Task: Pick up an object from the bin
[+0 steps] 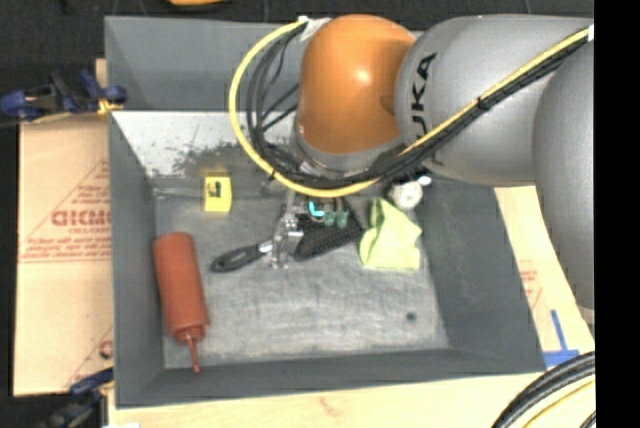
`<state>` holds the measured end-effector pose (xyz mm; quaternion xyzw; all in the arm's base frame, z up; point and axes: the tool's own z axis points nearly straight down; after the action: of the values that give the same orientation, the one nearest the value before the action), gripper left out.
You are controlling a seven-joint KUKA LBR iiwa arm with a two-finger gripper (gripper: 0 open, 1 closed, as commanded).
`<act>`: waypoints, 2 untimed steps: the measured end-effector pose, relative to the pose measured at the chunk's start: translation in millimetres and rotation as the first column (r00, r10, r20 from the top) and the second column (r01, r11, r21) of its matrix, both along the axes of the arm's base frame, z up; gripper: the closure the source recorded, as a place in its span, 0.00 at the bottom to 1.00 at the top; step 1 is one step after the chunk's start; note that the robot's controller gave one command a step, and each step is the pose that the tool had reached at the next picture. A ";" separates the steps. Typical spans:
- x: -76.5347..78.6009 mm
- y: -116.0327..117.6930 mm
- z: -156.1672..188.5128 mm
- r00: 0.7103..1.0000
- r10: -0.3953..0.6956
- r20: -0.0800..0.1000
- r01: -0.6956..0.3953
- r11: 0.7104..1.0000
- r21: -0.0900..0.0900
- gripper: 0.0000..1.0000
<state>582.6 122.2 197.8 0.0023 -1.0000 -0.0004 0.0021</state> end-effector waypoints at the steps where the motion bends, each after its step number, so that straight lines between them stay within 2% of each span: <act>1: 1.7 -0.4 4.5 1.000 -0.002 0.008 0.002 1.000 0.001 0.00; 2: 1.9 10.0 -118.3 0.997 0.070 0.020 -0.070 0.998 0.000 1.00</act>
Offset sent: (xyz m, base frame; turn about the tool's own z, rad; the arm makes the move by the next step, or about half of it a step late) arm -0.0050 0.0115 -0.1278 -0.0741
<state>584.5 132.3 79.5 0.0374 -0.9993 -0.0006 -0.0077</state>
